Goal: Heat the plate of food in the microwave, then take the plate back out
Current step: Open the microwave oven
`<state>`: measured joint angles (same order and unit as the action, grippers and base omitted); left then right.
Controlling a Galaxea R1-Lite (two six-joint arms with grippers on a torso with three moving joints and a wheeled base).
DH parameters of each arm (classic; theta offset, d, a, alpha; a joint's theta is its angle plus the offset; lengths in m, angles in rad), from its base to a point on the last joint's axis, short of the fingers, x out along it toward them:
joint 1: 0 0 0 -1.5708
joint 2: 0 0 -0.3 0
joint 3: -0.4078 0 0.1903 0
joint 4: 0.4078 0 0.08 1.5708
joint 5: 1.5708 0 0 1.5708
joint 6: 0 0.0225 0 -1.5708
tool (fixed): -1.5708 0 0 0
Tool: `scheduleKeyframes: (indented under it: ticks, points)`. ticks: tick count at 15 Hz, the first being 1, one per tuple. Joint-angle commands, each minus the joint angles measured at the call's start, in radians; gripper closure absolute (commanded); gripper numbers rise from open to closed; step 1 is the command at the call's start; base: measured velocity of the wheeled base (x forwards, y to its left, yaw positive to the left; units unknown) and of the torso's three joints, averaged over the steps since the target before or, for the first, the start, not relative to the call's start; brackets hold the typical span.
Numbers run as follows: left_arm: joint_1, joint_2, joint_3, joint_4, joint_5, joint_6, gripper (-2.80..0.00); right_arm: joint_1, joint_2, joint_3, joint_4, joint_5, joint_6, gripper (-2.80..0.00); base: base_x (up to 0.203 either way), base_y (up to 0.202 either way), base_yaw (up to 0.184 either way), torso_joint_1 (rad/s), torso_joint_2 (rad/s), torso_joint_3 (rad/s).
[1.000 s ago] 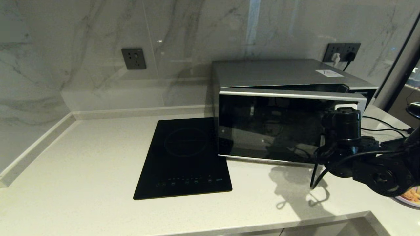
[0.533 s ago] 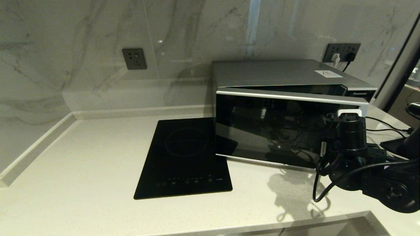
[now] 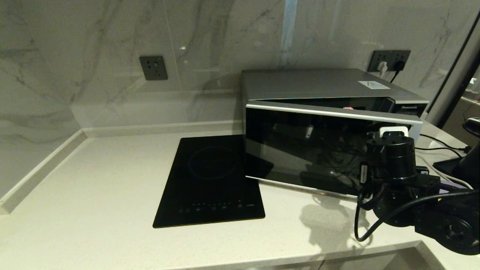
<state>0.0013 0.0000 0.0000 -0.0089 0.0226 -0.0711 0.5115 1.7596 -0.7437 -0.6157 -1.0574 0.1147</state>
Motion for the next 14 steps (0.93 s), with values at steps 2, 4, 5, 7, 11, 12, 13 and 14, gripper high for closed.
scheduleKeyframes:
  ticks: [2,4,5,7,11,12,13,14]
  points:
    - [0.000,0.002,0.000,0.000,0.000,-0.001,0.00,0.060,-0.026,0.012,-0.006,-0.001,0.017,-2.80,0.000,0.000,0.000,0.000,0.00,0.000]
    - [0.000,0.002,0.000,0.000,0.000,-0.001,0.00,0.086,-0.060,0.010,-0.005,-0.003,0.016,-2.80,0.000,0.000,0.000,0.000,0.00,0.000]
    - [0.000,0.002,0.000,0.000,0.000,-0.001,0.00,0.097,-0.080,0.010,-0.004,-0.008,0.016,-2.80,0.000,0.000,0.000,0.000,0.00,0.000]
    - [0.000,0.002,0.000,0.000,0.000,-0.001,0.00,0.116,-0.128,0.012,-0.003,-0.026,0.013,-2.80,0.000,0.000,0.000,0.000,0.00,0.000]
    - [0.000,0.002,0.000,0.000,0.000,-0.001,0.00,0.131,-0.285,0.005,0.004,-0.027,-0.038,-2.80,0.000,0.000,0.000,0.000,0.00,0.000]
    - [0.000,0.002,0.000,0.000,0.000,-0.001,0.00,0.132,-0.337,-0.010,0.005,-0.023,-0.075,-2.80,0.000,0.000,0.000,0.000,0.00,0.000]
    - [0.000,0.002,0.000,0.000,0.000,-0.001,0.00,0.132,-0.387,-0.042,0.008,-0.020,-0.126,-2.80,0.000,0.000,0.000,0.000,0.00,0.000]
    - [0.000,0.002,0.000,0.000,0.000,-0.001,0.00,0.132,-0.425,-0.092,0.024,-0.016,-0.174,-2.80,0.000,0.000,0.000,0.000,0.00,0.000]
